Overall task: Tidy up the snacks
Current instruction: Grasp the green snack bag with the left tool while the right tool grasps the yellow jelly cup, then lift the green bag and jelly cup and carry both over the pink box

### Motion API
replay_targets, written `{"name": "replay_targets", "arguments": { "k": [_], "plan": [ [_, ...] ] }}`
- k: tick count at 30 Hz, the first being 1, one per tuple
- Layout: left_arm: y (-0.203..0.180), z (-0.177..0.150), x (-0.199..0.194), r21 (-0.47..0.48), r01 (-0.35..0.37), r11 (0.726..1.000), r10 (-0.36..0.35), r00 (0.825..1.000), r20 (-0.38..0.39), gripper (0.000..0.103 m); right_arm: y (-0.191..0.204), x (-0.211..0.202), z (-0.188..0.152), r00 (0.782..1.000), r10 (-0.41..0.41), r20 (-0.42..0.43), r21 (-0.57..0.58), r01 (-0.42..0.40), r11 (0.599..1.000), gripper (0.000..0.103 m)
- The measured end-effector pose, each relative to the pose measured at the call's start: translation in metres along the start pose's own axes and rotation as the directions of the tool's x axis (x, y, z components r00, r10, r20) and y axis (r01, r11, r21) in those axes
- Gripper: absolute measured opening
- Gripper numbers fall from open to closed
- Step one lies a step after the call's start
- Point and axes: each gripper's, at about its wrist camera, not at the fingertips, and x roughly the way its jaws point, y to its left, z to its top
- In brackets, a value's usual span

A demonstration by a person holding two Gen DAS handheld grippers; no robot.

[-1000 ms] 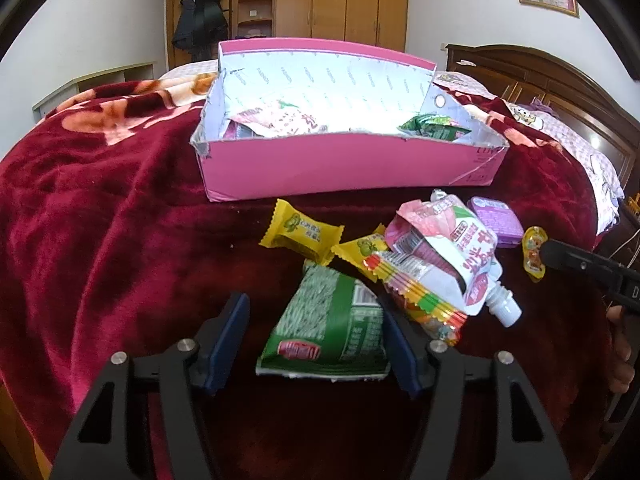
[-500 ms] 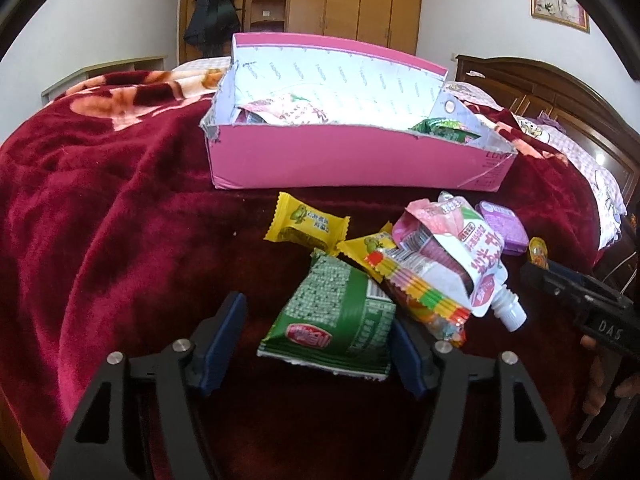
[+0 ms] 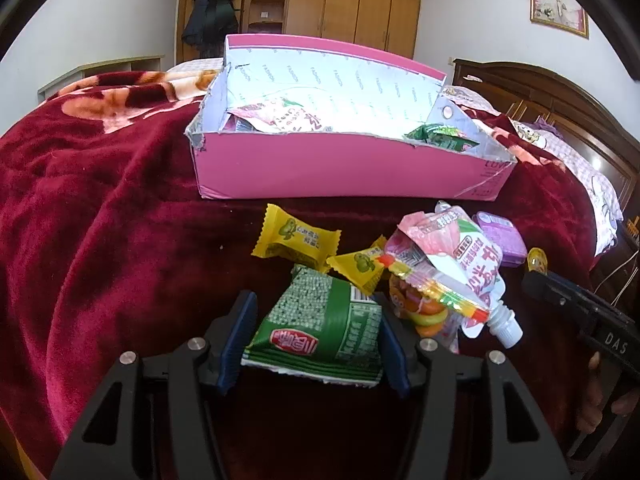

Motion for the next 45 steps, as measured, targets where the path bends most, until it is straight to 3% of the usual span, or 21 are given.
{"name": "replay_targets", "arguments": {
  "k": [5,11,20,23,25,45],
  "plan": [
    [-0.002,-0.001,-0.005,0.001,0.000,1.000,0.000,1.000,0.007,0.050,0.001,-0.001,-0.001,1.000,0.007,0.004,0.006,-0.008,1.000,0.065],
    [0.004,-0.002,-0.018,-0.033,0.005,0.999,-0.004,1.000,0.019,0.049,0.001,-0.006,-0.004,0.999,0.033,0.016,0.018,-0.033,0.999,0.064],
    [0.018,0.003,-0.034,-0.107,0.020,0.994,-0.015,0.999,0.045,0.047,0.000,0.002,0.000,1.000,-0.007,0.016,0.016,0.006,1.000,0.063],
    [0.018,0.004,-0.039,-0.111,0.022,0.994,-0.016,0.998,0.054,0.046,-0.001,0.005,0.001,0.999,-0.033,0.015,0.023,0.032,0.999,0.054],
    [0.017,0.005,-0.043,-0.113,0.023,0.993,-0.016,0.998,0.059,0.045,-0.004,0.005,0.001,0.998,-0.060,0.012,0.026,0.060,0.998,0.040],
    [0.012,0.028,-0.066,-0.119,0.039,0.992,-0.024,0.992,0.124,0.045,0.005,-0.022,0.005,0.998,0.028,0.053,-0.005,-0.028,1.000,0.038]
  ]
}}
